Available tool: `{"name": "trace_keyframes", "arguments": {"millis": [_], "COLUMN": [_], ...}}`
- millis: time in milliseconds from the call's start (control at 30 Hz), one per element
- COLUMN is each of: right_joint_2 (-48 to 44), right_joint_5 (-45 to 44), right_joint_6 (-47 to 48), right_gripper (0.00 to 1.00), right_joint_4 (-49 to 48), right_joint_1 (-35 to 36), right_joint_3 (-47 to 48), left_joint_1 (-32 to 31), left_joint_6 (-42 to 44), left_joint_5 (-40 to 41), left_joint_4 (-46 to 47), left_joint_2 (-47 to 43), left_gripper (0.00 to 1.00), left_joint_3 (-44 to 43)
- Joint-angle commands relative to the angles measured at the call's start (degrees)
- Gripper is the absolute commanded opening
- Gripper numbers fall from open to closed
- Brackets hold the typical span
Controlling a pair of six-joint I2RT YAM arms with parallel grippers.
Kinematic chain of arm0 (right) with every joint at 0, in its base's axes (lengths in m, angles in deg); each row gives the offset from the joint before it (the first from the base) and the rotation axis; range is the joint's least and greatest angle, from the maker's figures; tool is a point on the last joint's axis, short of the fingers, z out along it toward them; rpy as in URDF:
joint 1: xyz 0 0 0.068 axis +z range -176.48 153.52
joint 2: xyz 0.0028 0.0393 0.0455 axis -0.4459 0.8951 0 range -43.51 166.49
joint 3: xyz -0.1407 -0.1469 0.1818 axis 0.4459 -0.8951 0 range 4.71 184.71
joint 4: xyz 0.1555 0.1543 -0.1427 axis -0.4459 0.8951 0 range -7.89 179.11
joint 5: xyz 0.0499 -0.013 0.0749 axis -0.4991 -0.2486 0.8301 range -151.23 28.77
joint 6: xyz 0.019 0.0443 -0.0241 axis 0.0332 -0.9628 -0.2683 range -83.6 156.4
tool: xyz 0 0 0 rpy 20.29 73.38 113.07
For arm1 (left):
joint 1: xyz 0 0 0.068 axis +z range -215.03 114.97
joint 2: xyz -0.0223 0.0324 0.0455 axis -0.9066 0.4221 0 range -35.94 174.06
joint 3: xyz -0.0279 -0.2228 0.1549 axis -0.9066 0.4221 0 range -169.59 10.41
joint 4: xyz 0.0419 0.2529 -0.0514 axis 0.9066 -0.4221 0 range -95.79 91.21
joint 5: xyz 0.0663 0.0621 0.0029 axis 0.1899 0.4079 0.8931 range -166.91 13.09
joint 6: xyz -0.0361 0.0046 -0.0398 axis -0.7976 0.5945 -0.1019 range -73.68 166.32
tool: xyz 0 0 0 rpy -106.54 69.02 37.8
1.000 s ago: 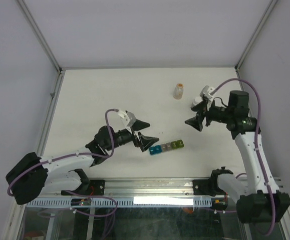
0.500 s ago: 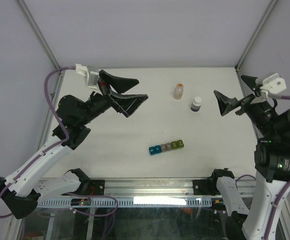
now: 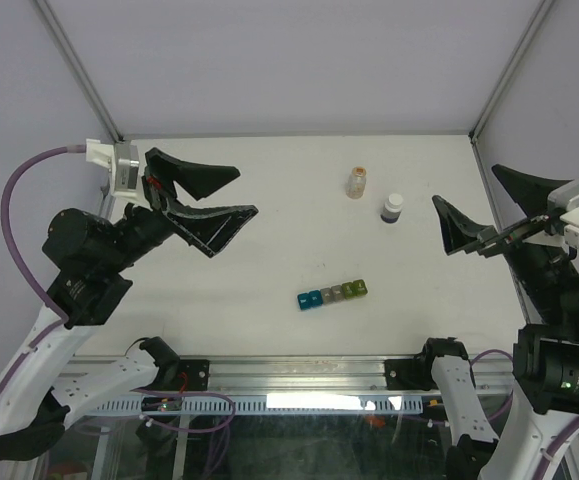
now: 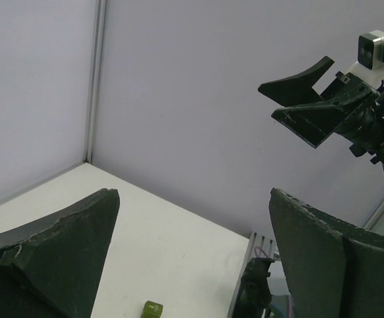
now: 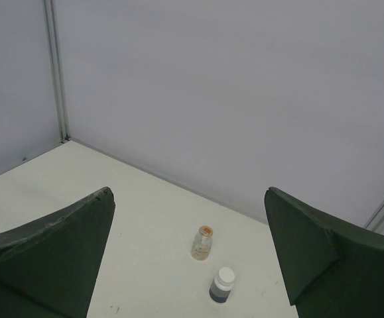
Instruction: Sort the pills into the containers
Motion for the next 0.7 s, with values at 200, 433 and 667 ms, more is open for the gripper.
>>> {"name": "trace_keyframes", "arguments": {"millis": [200,433,667], "right_joint_2": [0.92,1.66,1.29], "right_joint_5": [0.02,0.35,1.20], "right_joint_6": [-7.48,-8.98,-9.38], "right_gripper": [0.99,0.99,0.99], "right_joint_4": [-5.62,-6.83,-7.64], "right_joint_1": [-0.98,-1.58,-1.88], "right_joint_3": [-4.43,-4.50,-6.11], "left_joint_1": [0.18,0.19,0.14], "left_joint_6": [4.27,5.43,5.90], "left_joint_5": [1.03,1.66,1.80], "left_joint_4": [-6.31,-7.16,-7.79], "left_joint_2": [-2.86,-3.68,-3.99], "left_gripper": [0.99,0.99,0.99], "left_joint_3": [-0.60,0.21,0.51]}}
